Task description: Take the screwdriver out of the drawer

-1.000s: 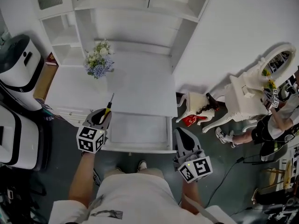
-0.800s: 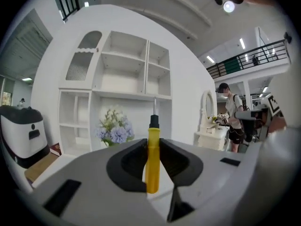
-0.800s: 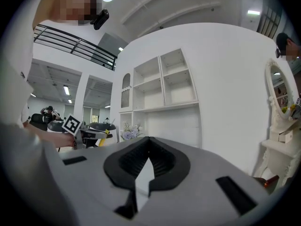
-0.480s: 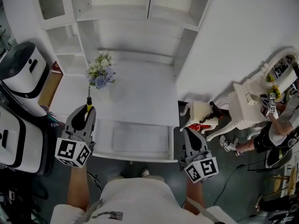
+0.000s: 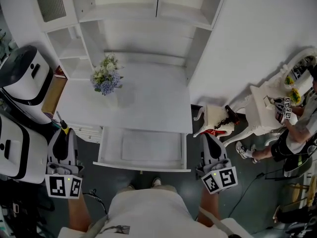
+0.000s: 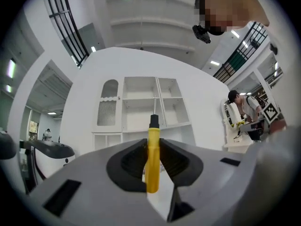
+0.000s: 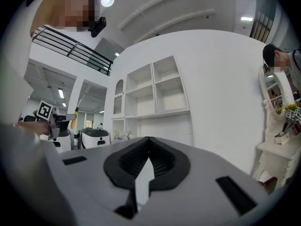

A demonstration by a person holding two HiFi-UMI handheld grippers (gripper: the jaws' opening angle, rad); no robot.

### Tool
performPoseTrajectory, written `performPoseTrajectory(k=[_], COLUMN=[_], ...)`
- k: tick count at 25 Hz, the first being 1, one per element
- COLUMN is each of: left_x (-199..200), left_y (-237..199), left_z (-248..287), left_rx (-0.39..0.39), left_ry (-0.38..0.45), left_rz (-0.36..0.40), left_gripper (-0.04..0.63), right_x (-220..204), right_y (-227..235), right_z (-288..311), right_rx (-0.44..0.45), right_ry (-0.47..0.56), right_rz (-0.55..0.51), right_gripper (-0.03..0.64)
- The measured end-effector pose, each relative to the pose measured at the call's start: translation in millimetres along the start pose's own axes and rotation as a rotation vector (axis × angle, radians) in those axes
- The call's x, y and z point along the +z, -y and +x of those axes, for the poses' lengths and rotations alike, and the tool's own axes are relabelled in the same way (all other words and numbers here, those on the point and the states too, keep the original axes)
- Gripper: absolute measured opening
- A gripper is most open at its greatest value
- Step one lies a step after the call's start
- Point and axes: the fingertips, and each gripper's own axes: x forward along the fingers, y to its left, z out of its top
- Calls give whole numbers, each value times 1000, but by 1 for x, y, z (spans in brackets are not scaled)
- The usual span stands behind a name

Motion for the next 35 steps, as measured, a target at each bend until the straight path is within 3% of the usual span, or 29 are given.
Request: performPoseTrajectory(k=[7,35], left_x=[-31,-33], left_y=[-15,-25], left_z=[-43,-42], left_rx=[109,43], left_ry=[-45,4], left_rz=[-88,-155], left_gripper=[86,86], right_x=[-15,-16], right_y=[2,-57], right_z=[-13,8], right_rx=[-29,23], right_ry=[-46,-104], right_rz=[17,-70], right_gripper=[9,9])
